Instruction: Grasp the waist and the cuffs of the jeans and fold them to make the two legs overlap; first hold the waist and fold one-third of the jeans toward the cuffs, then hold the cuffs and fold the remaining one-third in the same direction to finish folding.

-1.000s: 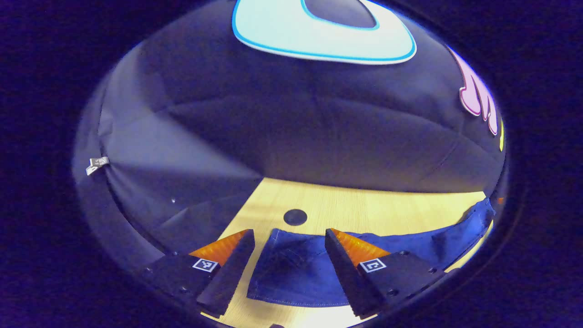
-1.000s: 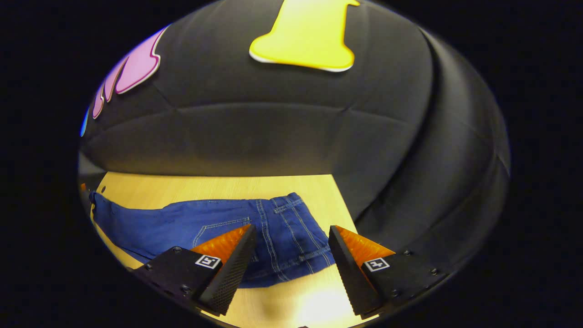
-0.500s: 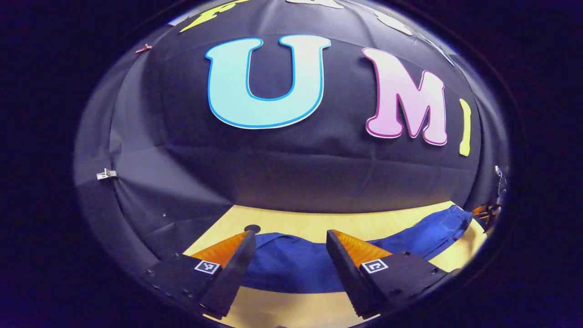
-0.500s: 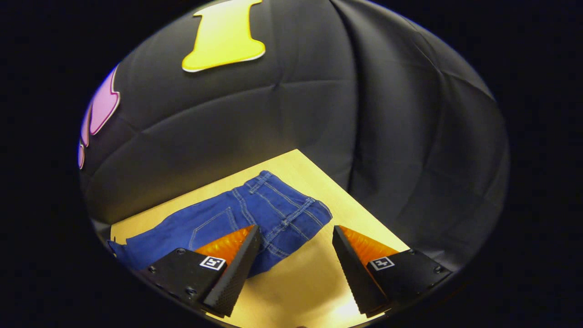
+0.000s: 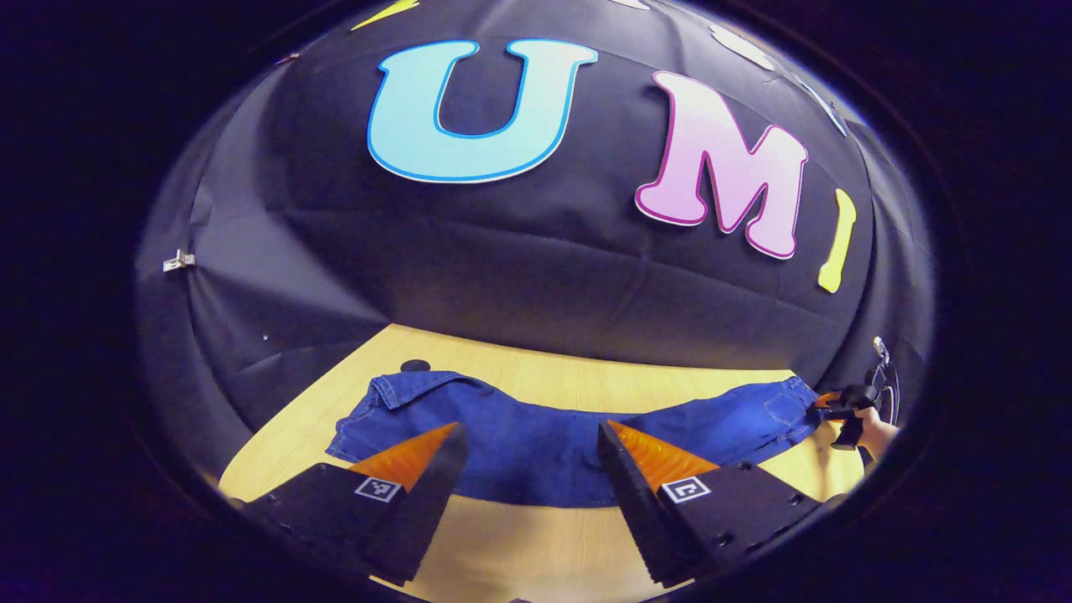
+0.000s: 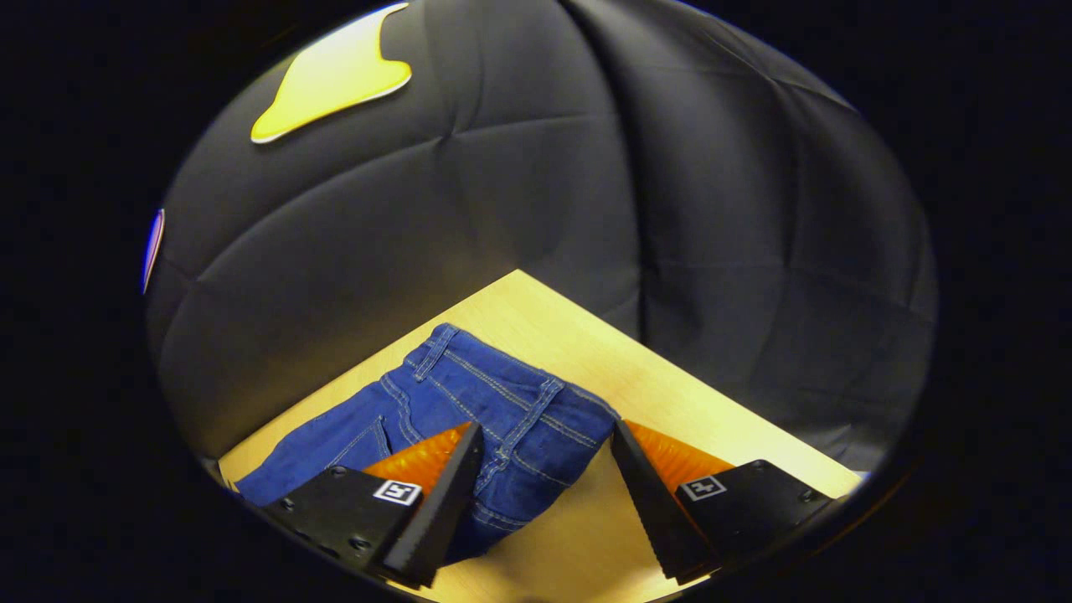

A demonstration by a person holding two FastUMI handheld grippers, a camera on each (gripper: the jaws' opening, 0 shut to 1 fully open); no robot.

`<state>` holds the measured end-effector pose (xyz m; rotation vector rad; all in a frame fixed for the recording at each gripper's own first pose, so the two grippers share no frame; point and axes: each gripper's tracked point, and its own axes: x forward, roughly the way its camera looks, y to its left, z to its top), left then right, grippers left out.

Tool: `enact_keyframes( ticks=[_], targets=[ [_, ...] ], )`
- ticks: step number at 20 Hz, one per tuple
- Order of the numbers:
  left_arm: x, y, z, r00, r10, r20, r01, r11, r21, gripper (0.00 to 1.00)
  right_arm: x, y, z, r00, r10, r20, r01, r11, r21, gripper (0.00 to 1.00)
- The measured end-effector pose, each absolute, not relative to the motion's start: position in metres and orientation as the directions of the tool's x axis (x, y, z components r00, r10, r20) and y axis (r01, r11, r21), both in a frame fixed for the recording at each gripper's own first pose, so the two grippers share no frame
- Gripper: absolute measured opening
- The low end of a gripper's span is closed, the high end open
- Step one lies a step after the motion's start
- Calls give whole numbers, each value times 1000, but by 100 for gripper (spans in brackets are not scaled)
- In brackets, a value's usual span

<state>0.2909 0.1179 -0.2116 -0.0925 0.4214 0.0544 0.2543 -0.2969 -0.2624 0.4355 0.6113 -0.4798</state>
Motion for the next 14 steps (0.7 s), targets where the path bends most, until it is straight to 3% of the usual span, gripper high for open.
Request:
enact_keyframes(
  ticks=[1, 6, 8, 14],
  targets=[
    [290, 117, -212, 910, 34, -413, -74, 994, -81, 97, 253, -294, -263, 712, -286, -642, 545, 802, 247, 93],
    [285, 107, -232, 896, 22, -443, -77, 991, -108, 97, 263, -289, -263, 730, -303, -613, 524, 824, 216, 27],
    [282, 104, -241, 890, 15, -456, -84, 988, -130, 97, 261, -283, -250, 764, -300, -571, 459, 875, 155, 11],
    [275, 101, -250, 883, 0, -469, -73, 988, -136, 97, 262, -241, -128, 916, -234, -326, 265, 963, 54, 11]
  ],
)
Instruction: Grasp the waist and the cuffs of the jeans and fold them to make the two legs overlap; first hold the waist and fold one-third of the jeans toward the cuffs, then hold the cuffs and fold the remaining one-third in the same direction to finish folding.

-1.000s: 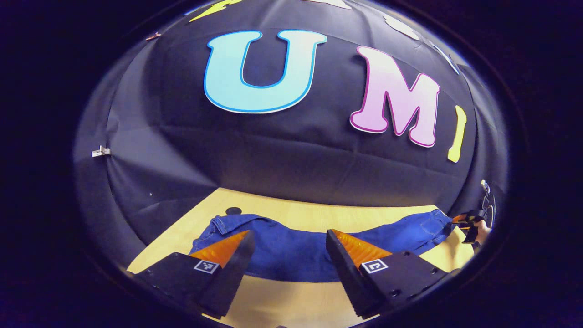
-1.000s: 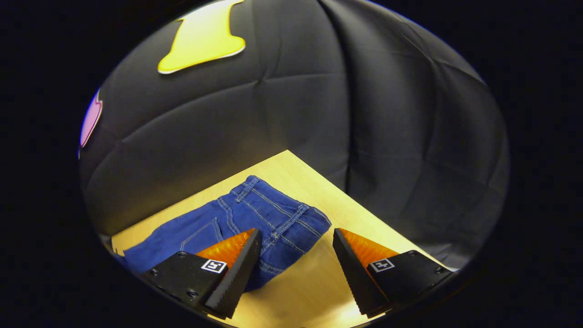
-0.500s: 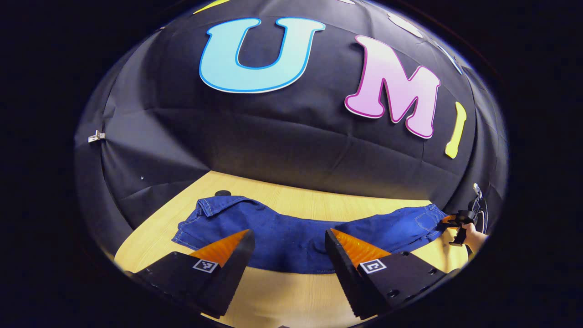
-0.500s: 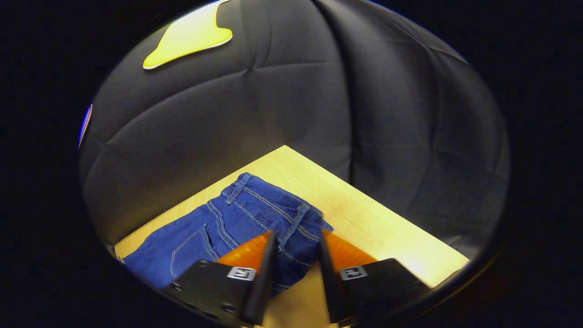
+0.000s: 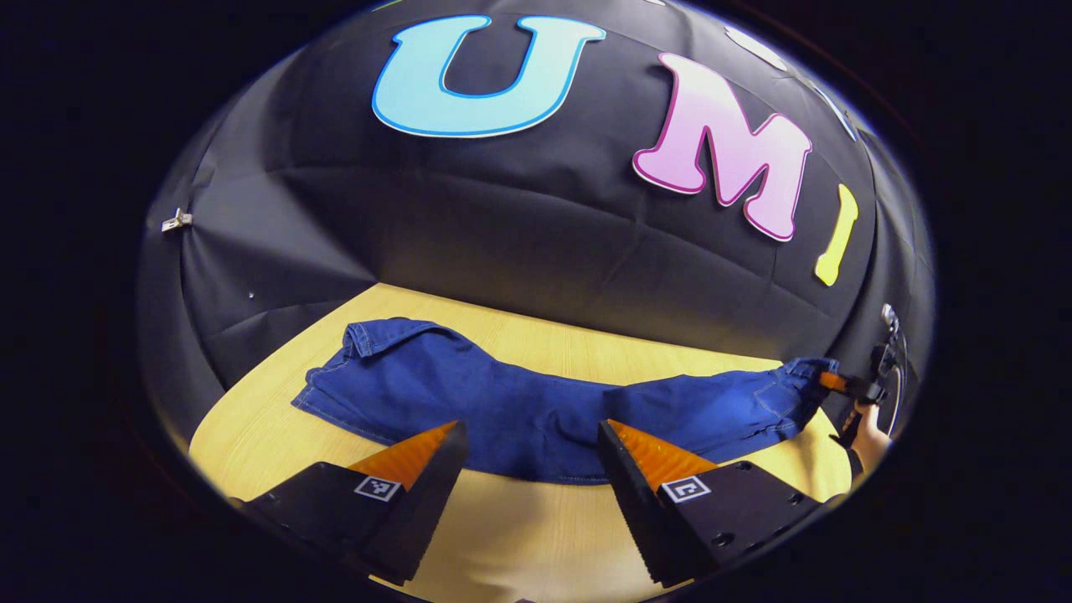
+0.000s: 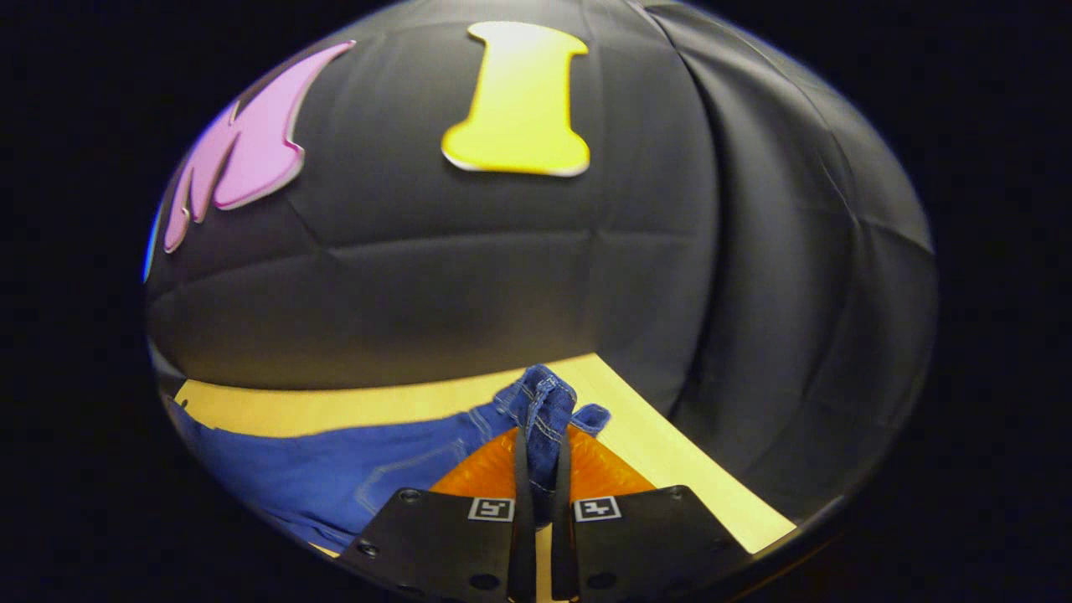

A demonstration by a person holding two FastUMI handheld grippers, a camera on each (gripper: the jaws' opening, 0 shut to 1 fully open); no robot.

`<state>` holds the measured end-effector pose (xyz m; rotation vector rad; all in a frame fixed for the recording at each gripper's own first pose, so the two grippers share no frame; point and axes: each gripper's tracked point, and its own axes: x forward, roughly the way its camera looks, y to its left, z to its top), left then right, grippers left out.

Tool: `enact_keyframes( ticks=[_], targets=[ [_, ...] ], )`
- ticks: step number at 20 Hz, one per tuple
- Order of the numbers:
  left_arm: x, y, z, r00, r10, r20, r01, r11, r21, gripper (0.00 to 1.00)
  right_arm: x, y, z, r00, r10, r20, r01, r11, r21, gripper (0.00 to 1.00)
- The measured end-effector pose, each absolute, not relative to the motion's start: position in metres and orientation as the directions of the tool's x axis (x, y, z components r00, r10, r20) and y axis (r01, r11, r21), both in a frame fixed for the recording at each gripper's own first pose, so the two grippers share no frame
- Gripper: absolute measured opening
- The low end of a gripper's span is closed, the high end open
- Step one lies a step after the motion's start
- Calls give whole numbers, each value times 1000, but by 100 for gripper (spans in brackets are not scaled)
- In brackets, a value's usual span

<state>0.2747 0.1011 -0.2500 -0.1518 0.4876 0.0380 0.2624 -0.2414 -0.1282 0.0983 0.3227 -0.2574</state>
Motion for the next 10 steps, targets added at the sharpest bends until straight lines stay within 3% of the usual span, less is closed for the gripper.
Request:
enact_keyframes(
  ticks=[5, 10],
  targets=[
    [258, 110, -250, 888, 0, -460, -86, 982, -167, 97, 216, -212, -86, 984, -82, -158, 86, 996, 16, 11],
    [240, 143, -255, 896, 35, -442, -165, 951, -261, 97, 199, -215, -129, 982, 151, -112, -157, 987, -44, 11]
  ],
)
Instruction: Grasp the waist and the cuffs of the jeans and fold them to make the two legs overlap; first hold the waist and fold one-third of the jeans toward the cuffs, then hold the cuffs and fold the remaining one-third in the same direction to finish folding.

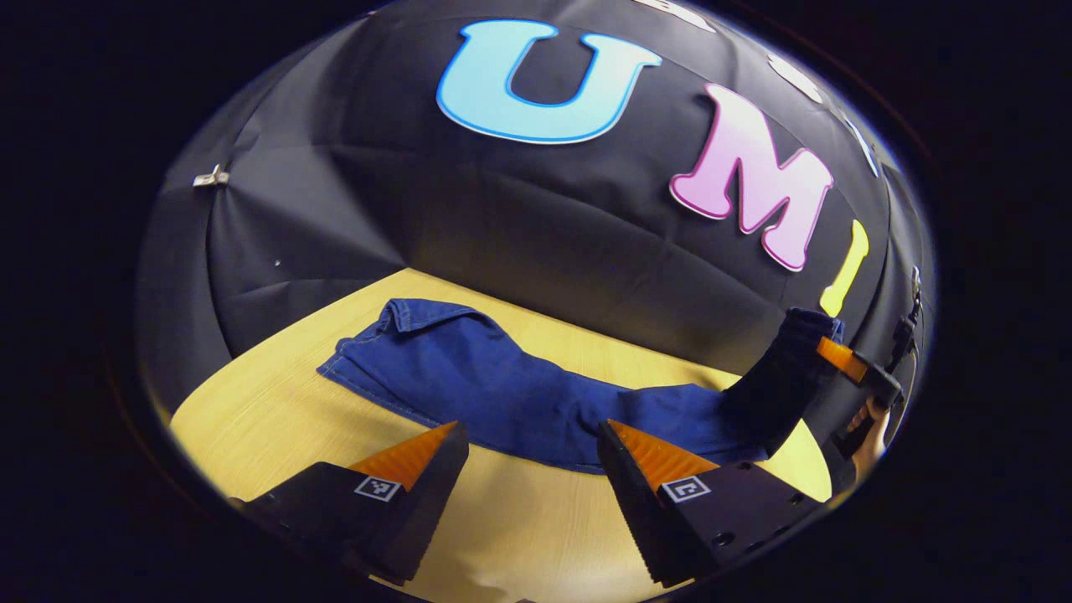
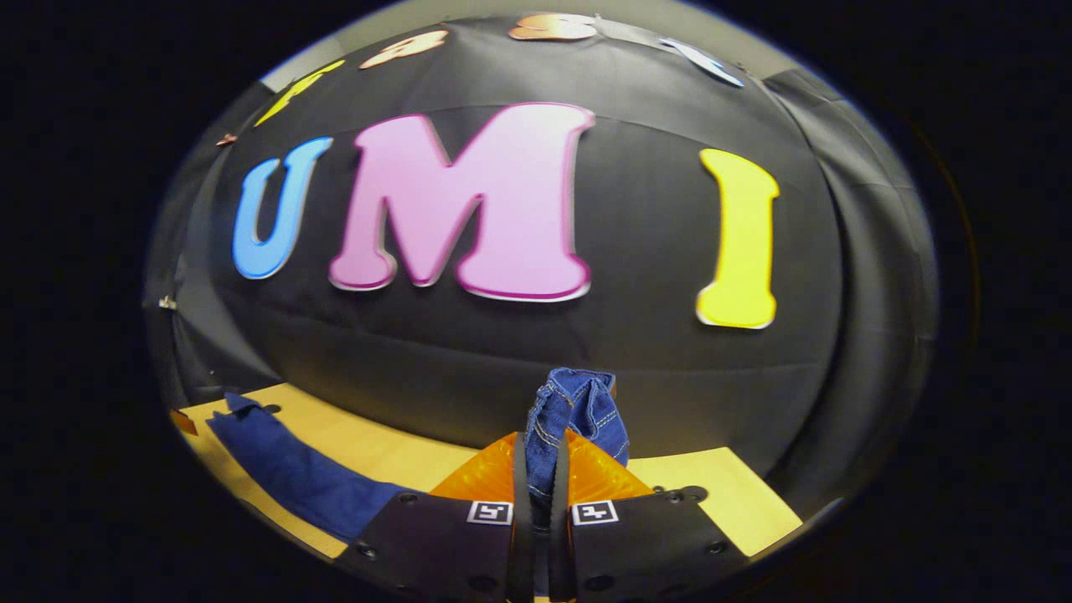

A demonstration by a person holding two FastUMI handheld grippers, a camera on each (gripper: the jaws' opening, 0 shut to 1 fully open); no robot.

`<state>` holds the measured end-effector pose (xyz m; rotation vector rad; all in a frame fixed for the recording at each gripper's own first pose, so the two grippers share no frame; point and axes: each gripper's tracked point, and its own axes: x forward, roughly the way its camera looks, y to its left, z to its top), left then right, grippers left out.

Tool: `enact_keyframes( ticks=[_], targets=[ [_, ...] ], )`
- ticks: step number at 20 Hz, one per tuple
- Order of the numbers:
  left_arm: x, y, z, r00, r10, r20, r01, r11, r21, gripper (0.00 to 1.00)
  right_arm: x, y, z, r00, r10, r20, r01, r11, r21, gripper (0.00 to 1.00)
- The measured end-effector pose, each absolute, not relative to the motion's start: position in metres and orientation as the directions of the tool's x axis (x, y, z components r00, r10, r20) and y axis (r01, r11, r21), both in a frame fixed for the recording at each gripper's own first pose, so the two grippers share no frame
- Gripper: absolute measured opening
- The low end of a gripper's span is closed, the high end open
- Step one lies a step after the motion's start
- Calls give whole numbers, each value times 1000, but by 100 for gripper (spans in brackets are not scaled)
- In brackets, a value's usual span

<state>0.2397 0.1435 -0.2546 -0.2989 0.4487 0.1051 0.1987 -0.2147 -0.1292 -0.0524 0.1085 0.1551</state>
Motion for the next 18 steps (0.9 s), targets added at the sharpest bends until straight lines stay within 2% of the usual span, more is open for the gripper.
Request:
enact_keyframes(
  ticks=[4, 6, 7, 9, 10, 13, 15, 18],
  targets=[
    [234, 176, -259, 901, 76, -427, -221, 927, -302, 97, 205, -234, -187, 940, 278, -195, -299, 951, -82, 11],
    [236, 214, -260, 899, 140, -414, -278, 915, -294, 97, 216, -264, -259, 887, 313, -340, -355, 932, -68, 12],
    [238, 225, -260, 899, 160, -407, -295, 909, -293, 97, 217, -280, -277, 872, 317, -373, -364, 929, -62, 12],
    [244, 248, -263, 892, 202, -404, -325, 909, -263, 97, 213, -283, -295, 852, 358, -383, -398, 917, -27, 19],
    [248, 269, -268, 882, 243, -404, -353, 909, -222, 97, 218, -281, -308, 839, 385, -385, -413, 911, 12, 31],
    [277, 332, -297, 831, 331, -446, -415, 904, -102, 97, 198, -265, -290, 815, 414, -405, -426, 902, 66, 94],
    [295, 351, -316, 804, 339, -488, -420, 905, -63, 97, 188, -275, -286, 820, 386, -423, -410, 912, 37, 96],
    [328, 374, -345, 781, 316, -540, -424, 902, -86, 96, 172, -289, -271, 832, 373, -411, -376, 923, 75, 97]
  ],
)
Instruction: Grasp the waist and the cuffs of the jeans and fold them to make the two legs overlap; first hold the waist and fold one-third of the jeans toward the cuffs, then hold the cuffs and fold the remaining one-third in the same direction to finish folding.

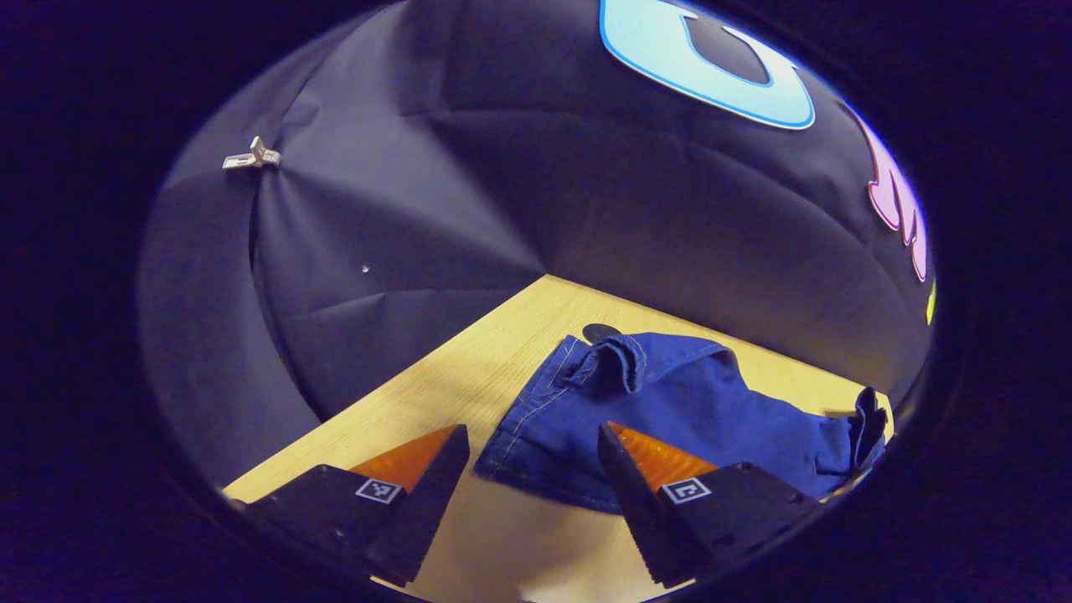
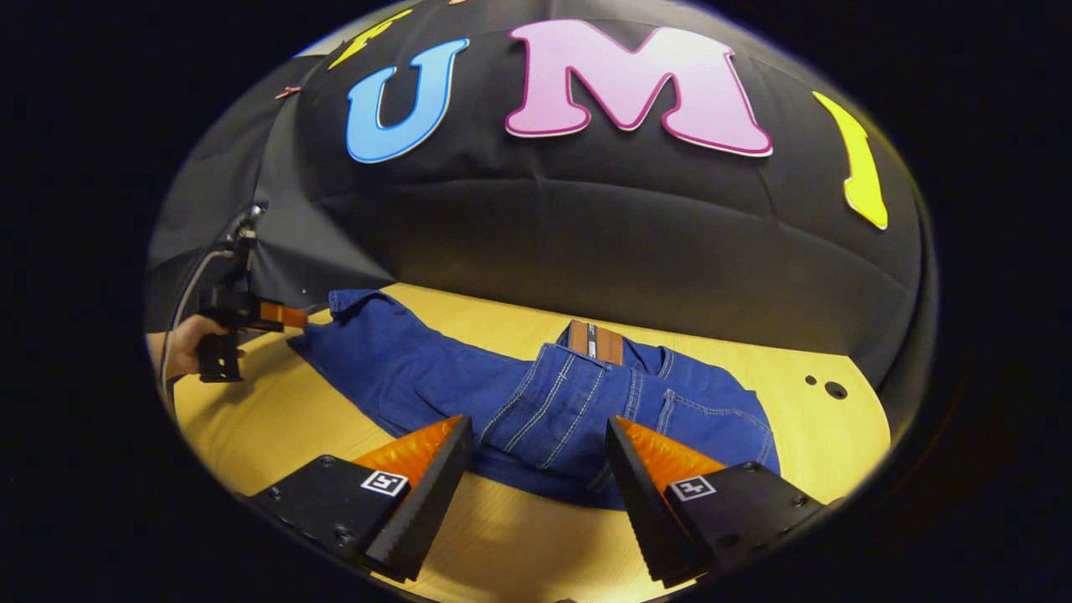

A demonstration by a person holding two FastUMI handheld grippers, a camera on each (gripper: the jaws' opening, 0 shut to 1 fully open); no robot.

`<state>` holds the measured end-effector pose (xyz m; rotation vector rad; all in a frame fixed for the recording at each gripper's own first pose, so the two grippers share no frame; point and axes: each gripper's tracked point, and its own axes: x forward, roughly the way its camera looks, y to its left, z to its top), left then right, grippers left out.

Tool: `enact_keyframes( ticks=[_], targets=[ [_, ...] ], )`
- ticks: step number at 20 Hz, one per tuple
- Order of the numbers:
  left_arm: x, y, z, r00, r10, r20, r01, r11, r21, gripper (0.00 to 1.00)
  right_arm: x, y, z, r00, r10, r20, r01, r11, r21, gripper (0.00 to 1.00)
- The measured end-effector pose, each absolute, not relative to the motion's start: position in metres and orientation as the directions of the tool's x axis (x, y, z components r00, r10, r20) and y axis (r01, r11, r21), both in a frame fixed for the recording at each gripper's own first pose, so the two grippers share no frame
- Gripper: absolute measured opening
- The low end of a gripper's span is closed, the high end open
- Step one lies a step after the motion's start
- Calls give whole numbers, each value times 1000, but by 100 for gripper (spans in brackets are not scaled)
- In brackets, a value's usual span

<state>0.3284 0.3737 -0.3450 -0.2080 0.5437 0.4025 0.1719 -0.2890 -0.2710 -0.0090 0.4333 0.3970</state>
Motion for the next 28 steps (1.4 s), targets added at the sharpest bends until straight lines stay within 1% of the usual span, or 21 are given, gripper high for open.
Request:
enact_keyframes(
  ticks=[1, 2, 3, 4, 5, 6, 7, 8, 9, 10, 11, 12, 13, 15, 16, 18, 21, 22, 25, 28],
  targets=[
    [327, 387, -360, 736, 350, -579, -448, 893, -31, 97, 167, -294, -270, 832, 369, -414, -371, 925, 80, 96],
    [333, 390, -357, 729, 372, -575, -440, 898, 24, 97, 164, -296, -270, 831, 370, -416, -369, 925, 85, 96],
    [339, 390, -361, 738, 359, -571, -409, 911, 44, 96, 164, -296, -270, 828, 379, -414, -373, 923, 99, 96],
    [337, 385, -363, 722, 350, -597, -409, 911, 40, 98, 169, -296, -271, 830, 381, -407, -369, 923, 111, 96],
    [339, 389, -359, 727, 350, -590, -400, 915, 50, 93, 173, -297, -273, 830, 384, -405, -365, 922, 127, 96],
    [340, 382, -362, 729, 306, -612, -380, 925, 11, 94, 175, -299, -275, 827, 383, -411, -355, 923, 146, 96],
    [343, 376, -364, 728, 307, -613, -391, 920, -3, 82, 178, -301, -277, 824, 378, -421, -343, 926, 158, 96],
    [344, 370, -366, 730, 290, -619, -385, 923, -22, 64, 180, -307, -280, 821, 367, -437, -332, 930, 157, 96],
    [347, 362, -366, 743, 254, -620, -368, 928, -59, 55, 181, -312, -281, 825, 358, -438, -324, 934, 154, 93],
    [351, 354, -366, 754, 230, -615, -362, 927, -97, 35, 182, -319, -283, 830, 347, -436, -316, 938, 144, 92],
    [349, 353, -363, 761, 215, -612, -356, 927, -117, 31, 182, -324, -284, 830, 342, -440, -314, 939, 138, 97],
    [351, 352, -360, 770, 206, -603, -362, 920, -148, 19, 181, -328, -288, 824, 339, -454, -313, 940, 135, 97],
    [353, 349, -360, 780, 196, -595, -366, 913, -179, 11, 180, -332, -290, 822, 337, -458, -311, 941, 135, 97],
    [353, 341, -362, 798, 153, -583, -369, 889, -271, 6, 179, -340, -287, 826, 326, -459, -298, 945, 134, 97],
    [352, 339, -359, 803, 138, -579, -373, 875, -309, 6, 179, -344, -283, 832, 318, -455, -290, 948, 133, 97],
    [357, 343, -344, 825, 145, -546, -365, 874, -321, 7, 181, -355, -274, 838, 304, -453, -274, 953, 133, 97],
    [359, 332, -292, 868, 146, -475, -306, 910, -279, 6, 182, -373, -253, 854, 281, -437, -250, 960, 129, 96],
    [354, 319, -257, 889, 134, -439, -271, 925, -266, 6, 183, -386, -244, 860, 262, -438, -230, 965, 125, 96],
    [358, 286, -189, 918, 81, -389, -204, 937, -284, 6, 178, -419, -228, 860, 218, -461, -184, 976, 118, 96],
    [359, 222, -144, 935, 14, -354, -107, 964, -244, 6, 172, -449, -209, 872, 177, -456, -144, 984, 105, 96]
  ],
)
